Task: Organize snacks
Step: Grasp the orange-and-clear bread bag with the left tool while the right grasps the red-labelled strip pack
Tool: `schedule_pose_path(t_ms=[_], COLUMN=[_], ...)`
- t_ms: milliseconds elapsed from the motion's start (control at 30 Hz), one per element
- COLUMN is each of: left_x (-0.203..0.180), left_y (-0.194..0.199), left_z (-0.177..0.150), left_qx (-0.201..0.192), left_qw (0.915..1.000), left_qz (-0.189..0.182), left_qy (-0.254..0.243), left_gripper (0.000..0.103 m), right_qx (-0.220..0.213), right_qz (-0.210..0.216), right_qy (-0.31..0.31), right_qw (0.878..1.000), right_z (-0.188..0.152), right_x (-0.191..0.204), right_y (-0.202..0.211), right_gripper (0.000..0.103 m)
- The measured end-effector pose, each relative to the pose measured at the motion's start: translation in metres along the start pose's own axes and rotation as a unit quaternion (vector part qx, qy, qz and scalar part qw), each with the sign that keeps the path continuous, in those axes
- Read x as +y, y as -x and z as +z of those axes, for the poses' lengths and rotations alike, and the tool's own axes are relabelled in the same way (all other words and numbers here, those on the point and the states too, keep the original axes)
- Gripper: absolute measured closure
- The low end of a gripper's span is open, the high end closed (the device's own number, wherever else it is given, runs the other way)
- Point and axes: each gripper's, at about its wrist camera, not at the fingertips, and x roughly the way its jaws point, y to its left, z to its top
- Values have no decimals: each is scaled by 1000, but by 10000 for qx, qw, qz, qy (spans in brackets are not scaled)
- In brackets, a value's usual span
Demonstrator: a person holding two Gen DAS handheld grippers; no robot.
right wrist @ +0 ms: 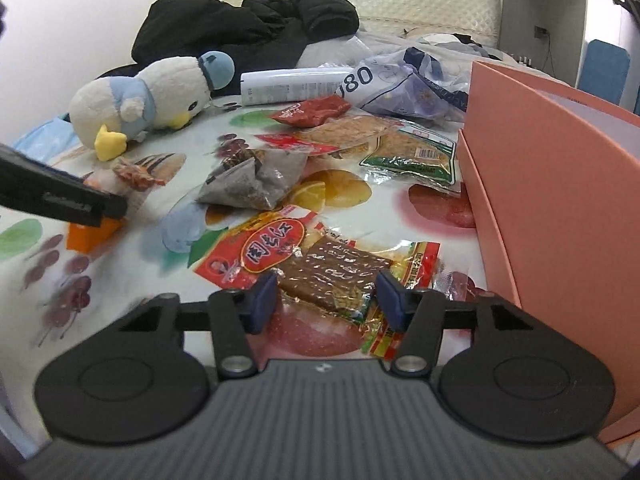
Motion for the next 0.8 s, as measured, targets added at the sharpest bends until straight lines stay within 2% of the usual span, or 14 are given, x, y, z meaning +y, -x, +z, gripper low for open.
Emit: schedule_pose_path(t_ms=[33, 67, 233, 333, 500, 533, 567, 633, 700, 800], left_x=[-2, -4, -19, -16, -6, -4, -2, 1, 4, 7], left_y=[6, 11, 35, 44, 53, 54, 56, 58, 60, 63], left_z=[-4, -9, -29, -37, -46, -47, -49, -51, -53, -56], left_qx=[4, 21, -18, -31, -67, -71, -73, -81, -89, -98], left_qw=[10000, 10000, 10000, 9991, 9963, 9956, 9949, 9938, 9925, 9910], left_qz=[-8, 16, -15, -47, -39, -41, -49, -47, -70, -119], left_qy=[59, 77, 79, 431, 859, 933, 1003, 1111, 1214, 1329], left_gripper=[48, 48, 47, 48, 48, 48, 48, 48, 48, 48], right_qx=[-9, 7, 47, 61, -148, -131, -98, -75, -60, 191], right_qz=[15, 44, 69, 155, 243, 271, 292, 340, 273, 57], right_qy=[7, 1, 238, 244, 266, 213, 130, 52, 124, 275], right_qw=[10000, 10000, 9997, 9996, 9992, 9993, 9994, 9994, 9995, 9994], right_z=[0, 0, -12, -14, -5, -1, 5, 10, 16, 27], right_x=[0, -1, 4, 5, 8, 9, 9, 12, 16, 20], right_y=[3, 6, 18, 26, 28, 26, 22, 17, 10, -7], right_gripper=[87, 95, 97, 96, 93, 87, 69, 49, 48, 48])
